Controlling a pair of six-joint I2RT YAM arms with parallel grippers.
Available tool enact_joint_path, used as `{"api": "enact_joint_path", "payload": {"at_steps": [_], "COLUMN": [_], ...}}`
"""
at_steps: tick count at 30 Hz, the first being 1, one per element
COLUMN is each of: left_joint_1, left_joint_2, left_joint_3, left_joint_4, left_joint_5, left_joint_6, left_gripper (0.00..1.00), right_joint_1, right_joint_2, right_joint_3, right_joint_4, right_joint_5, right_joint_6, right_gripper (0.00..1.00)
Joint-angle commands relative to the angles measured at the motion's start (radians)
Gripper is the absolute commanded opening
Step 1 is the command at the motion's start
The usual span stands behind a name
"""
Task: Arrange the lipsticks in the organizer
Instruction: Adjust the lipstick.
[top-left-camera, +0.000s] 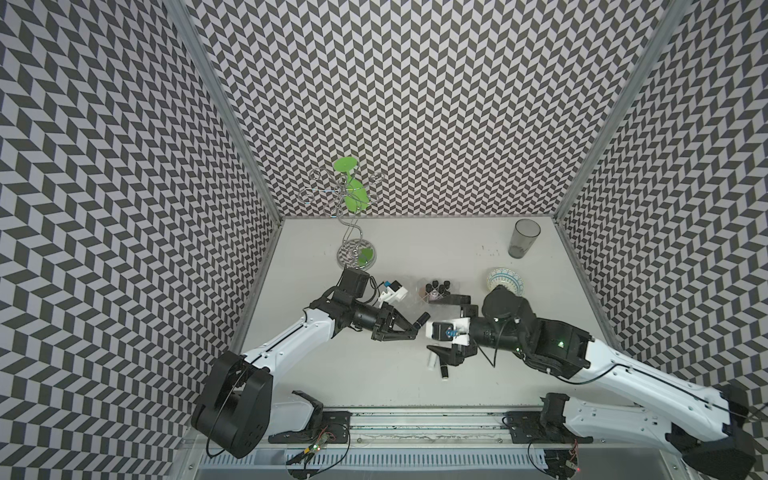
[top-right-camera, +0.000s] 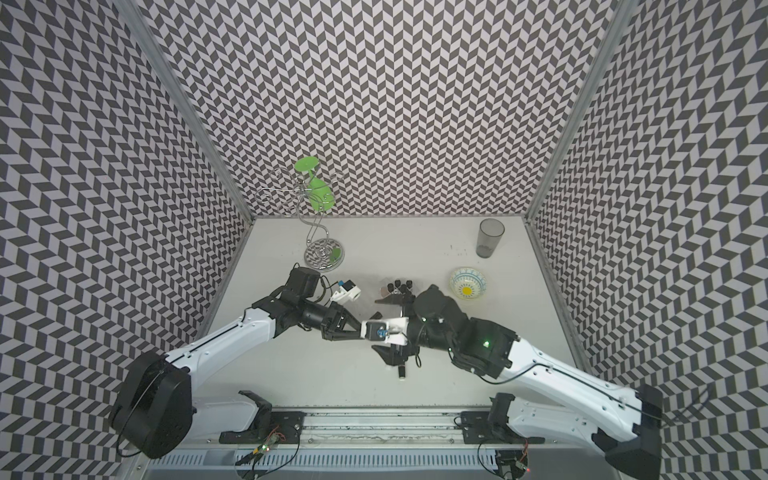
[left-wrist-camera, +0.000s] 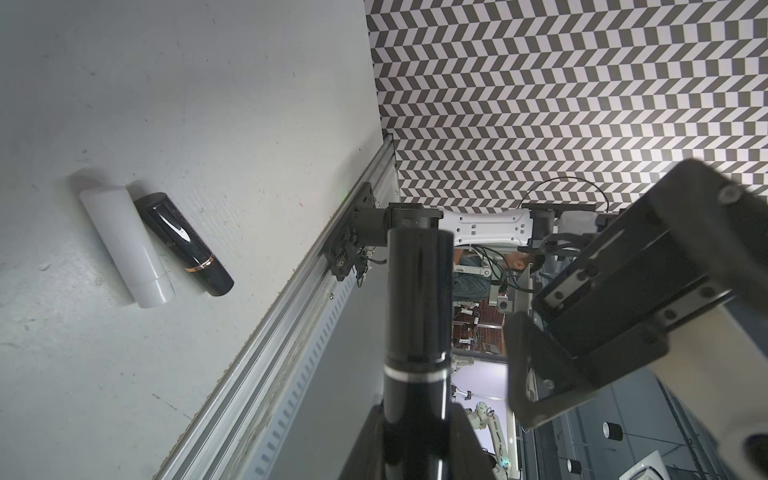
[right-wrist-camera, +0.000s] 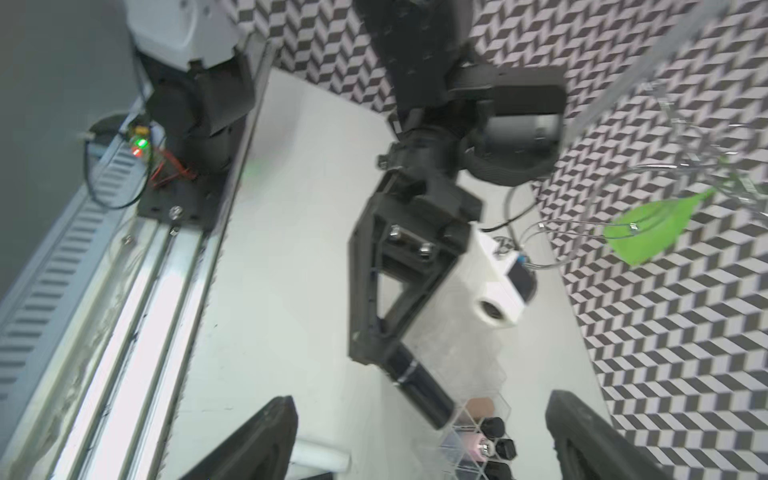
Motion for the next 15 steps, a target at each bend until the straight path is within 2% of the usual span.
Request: {"api": "enact_joint_path", "payload": {"at_steps": [1, 5, 8, 13, 15], "left_joint_1": [0.008, 0.017, 0.021, 0.027, 0.027], "left_joint_2": [0.004, 0.017, 0.017, 0.036, 0.046], "left_joint_3": [-0.033, -0.011, -0.014, -0.024, -0.027], "left_joint_4": [0.075, 0.058, 0.060, 0.060, 0.056], "left_joint_5": [0.054, 0.053, 0.050, 0.044, 0.046], "left_joint_6": [-0.023, -0.007, -0.006, 0.004, 0.011], "left_gripper": [0.00, 0.00, 0.00, 0.00, 0.00], "right_joint_1": [0.104, 0.196, 0.199, 0.195, 0.186], "right_joint_2": [0.018, 0.093, 0.127, 0.170, 0.170], "right_joint_3": [-0.010, -0.003, 0.005, 0.030, 0.023], "right_joint_4": [0.018, 0.011, 0.023, 0.021, 0.044], "right_joint_5": [0.131, 0.251, 0.308, 0.438, 0.447], "right_joint_6": [-0.047, -0.053, -0.055, -0.065, -0.074], "right_gripper": [0.98, 0.96, 0.91, 0.90, 0.88]}}
